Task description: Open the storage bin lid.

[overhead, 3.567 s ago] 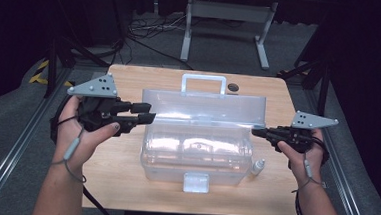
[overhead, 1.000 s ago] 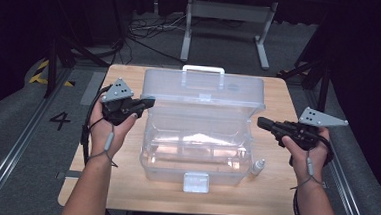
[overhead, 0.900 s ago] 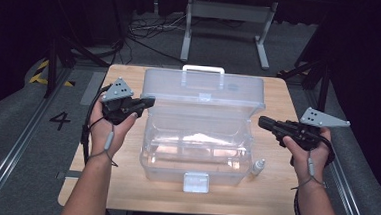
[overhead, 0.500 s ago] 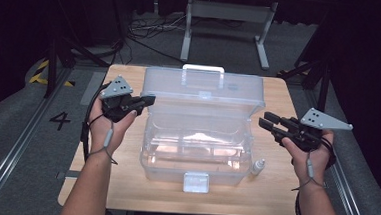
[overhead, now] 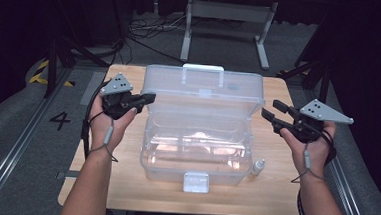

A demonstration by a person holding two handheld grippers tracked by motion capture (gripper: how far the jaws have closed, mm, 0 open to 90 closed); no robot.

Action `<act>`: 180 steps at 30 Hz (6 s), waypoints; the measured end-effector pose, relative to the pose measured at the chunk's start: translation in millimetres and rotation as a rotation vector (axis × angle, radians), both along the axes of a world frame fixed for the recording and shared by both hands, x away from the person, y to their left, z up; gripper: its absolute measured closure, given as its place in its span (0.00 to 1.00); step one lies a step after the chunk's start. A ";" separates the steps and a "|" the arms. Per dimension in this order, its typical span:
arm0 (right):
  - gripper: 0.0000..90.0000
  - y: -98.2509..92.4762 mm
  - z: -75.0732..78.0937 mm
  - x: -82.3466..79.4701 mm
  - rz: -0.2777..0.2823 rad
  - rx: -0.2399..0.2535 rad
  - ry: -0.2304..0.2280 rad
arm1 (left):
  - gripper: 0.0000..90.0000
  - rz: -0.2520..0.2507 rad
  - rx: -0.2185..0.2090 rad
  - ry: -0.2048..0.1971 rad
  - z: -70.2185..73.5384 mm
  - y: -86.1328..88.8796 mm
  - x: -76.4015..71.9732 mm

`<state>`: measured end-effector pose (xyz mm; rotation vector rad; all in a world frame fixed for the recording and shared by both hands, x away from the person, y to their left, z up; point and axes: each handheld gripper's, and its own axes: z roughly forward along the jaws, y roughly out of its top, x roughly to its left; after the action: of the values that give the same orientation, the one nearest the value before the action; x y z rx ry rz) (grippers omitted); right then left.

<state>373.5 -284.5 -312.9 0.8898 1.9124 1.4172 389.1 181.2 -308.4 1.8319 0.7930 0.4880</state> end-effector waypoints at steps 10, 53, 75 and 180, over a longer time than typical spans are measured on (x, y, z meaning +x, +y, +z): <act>0.50 12.4 -2.6 10.6 -0.062 -0.012 -0.006 | 0.99 -0.002 -0.008 0.004 0.6 0.2 2.2; 0.78 40.4 0.7 33.4 -0.164 -0.030 -0.069 | 0.99 -0.001 0.005 0.007 1.1 2.1 1.9; 0.81 35.7 10.0 46.2 -0.145 -0.018 -0.006 | 0.95 0.063 0.058 0.042 -6.2 26.1 -10.7; 0.93 43.1 -13.3 157.5 -0.197 -0.019 -0.061 | 0.87 0.161 0.070 0.224 -62.7 80.7 -0.1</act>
<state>531.0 -241.4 -326.1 0.9851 1.7384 1.2921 389.0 261.8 -371.1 1.9186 1.0933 0.4215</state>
